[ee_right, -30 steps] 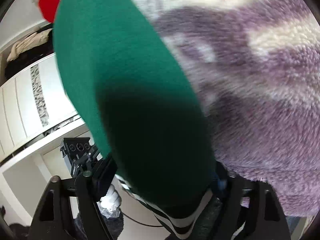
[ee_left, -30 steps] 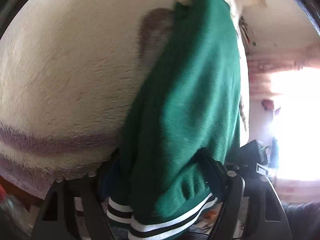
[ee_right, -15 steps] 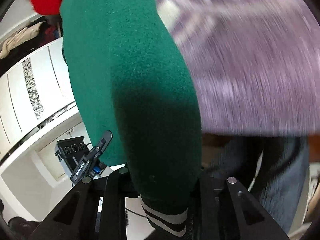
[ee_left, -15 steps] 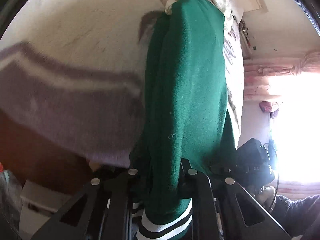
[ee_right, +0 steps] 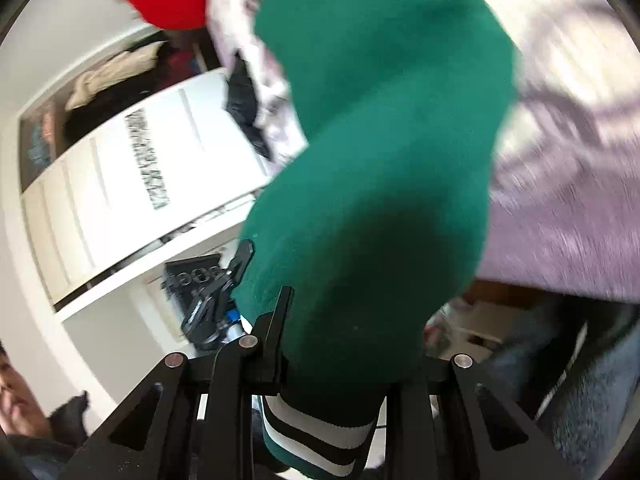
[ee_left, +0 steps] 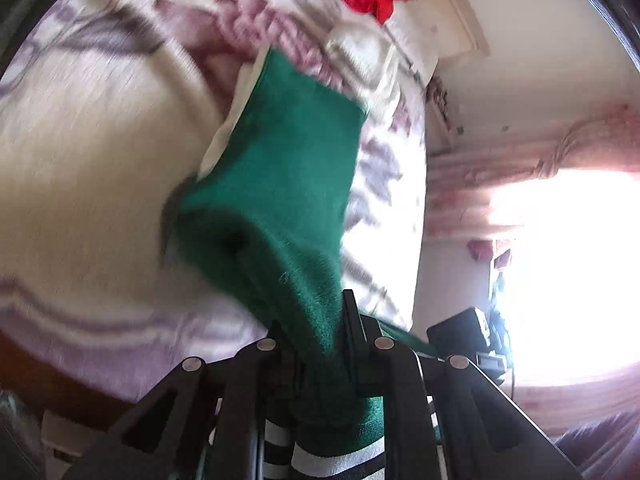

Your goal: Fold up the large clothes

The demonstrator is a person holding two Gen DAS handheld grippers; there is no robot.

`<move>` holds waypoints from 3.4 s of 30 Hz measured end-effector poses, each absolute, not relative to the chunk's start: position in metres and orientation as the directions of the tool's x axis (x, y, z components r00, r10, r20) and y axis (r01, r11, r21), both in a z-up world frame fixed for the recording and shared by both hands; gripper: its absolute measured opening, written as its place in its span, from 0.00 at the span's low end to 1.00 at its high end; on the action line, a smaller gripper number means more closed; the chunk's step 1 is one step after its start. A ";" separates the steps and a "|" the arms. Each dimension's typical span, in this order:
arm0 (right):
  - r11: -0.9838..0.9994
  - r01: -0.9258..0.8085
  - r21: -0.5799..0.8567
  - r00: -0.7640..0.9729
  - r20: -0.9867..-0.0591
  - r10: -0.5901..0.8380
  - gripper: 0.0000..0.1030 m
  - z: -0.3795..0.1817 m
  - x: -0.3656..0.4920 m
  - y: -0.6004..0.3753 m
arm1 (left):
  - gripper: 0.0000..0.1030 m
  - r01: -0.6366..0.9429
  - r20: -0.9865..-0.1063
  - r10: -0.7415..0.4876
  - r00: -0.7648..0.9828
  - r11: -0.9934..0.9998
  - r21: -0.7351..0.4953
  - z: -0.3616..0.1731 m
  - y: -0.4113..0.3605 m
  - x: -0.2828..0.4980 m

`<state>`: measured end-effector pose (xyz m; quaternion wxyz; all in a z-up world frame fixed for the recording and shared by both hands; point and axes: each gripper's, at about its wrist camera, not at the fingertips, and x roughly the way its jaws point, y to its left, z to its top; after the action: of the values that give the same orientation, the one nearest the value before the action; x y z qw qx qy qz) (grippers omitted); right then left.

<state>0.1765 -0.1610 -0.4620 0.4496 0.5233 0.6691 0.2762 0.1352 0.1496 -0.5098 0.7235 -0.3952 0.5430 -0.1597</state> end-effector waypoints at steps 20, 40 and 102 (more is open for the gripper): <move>0.162 0.630 0.760 0.089 -0.278 0.956 0.46 -0.564 0.510 -0.213 | 0.32 -0.515 -0.536 -0.786 0.308 0.336 -0.789 -0.631 0.167 0.396; 0.641 0.234 0.731 -0.008 -0.658 0.753 0.73 -0.549 0.552 -0.239 | 0.16 0.006 -0.897 -0.322 0.303 0.942 -0.336 -0.603 0.091 0.406; 0.263 0.797 0.543 0.113 -0.563 0.819 0.65 -0.604 0.301 -0.211 | 0.59 -0.258 -0.738 -0.526 0.423 0.711 -0.654 -0.603 0.199 0.341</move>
<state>0.3009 -0.2111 -0.6043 0.4340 0.6068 0.6658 0.0122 0.3405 0.1992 -0.6028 0.7583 -0.3697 0.5296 -0.0883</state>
